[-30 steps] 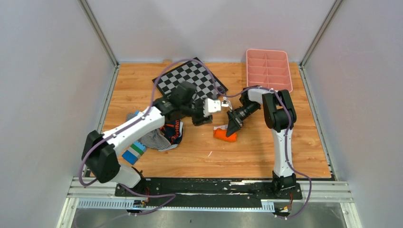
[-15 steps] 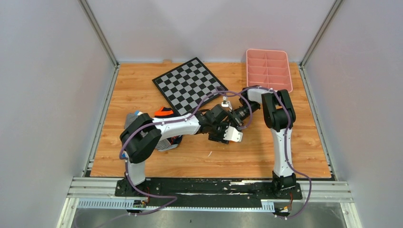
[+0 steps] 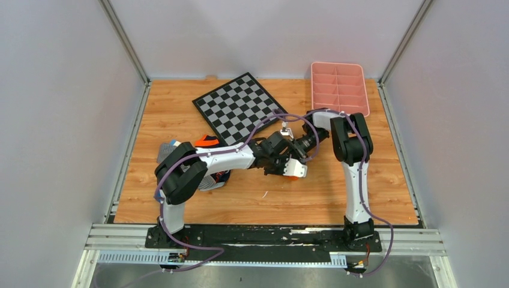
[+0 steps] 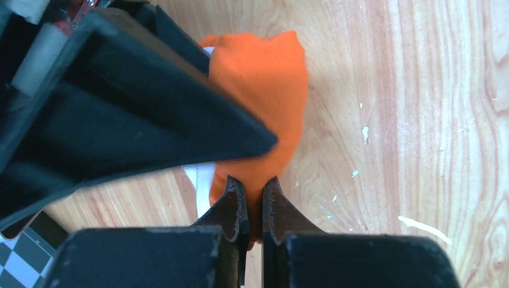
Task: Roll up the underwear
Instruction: Roll the underwear to the center of the board.
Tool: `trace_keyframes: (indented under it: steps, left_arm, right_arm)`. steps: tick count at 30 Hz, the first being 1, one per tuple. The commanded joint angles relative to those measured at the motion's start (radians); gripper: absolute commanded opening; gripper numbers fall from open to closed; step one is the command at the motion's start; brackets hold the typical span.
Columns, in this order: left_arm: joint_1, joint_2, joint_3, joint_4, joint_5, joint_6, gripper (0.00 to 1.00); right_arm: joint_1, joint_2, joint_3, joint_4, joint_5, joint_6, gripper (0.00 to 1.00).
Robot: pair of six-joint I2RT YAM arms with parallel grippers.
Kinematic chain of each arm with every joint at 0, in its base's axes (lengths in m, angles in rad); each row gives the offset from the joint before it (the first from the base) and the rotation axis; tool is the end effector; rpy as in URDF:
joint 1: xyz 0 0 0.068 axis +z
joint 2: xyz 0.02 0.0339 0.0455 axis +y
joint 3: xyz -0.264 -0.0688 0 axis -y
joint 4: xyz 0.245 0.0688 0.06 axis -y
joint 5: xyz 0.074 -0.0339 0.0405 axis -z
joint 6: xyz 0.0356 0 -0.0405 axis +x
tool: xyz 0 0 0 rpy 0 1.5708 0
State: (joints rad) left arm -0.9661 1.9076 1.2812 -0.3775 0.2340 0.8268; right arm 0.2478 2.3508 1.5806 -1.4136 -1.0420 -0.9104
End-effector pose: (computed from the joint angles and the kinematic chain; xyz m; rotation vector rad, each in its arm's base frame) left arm 0.2202 -0.3331 0.1760 2.0629 1.5363 -0.3535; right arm 0.3515 0.1206 0.0984 0.9701 -2.2980 -1.5845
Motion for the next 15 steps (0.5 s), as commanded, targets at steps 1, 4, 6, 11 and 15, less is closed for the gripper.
trace_keyframes:
  steps: [1,4,6,11,15]
  left_arm:
    - [-0.007,0.015,-0.005,-0.056,0.1,-0.091,0.0]
    - [0.009,0.02,-0.003,-0.131,0.161,-0.146,0.0]
    - [0.031,0.029,-0.003,-0.162,0.224,-0.2,0.0]
    - [0.114,0.072,-0.032,-0.129,0.41,-0.447,0.0]
    - [0.171,0.184,0.071,-0.201,0.567,-0.513,0.03]
  right_arm:
    - [-0.02,-0.016,-0.035,0.073,0.175,-0.072,0.6]
    - [-0.079,-0.2,-0.009,-0.006,0.1,-0.156,1.0]
    - [-0.123,-0.339,-0.001,0.006,0.076,-0.159,1.0]
    - [-0.221,-0.711,-0.15,0.37,0.209,0.097,1.0]
    - [-0.234,-1.223,-0.586,0.972,0.357,0.16,1.0]
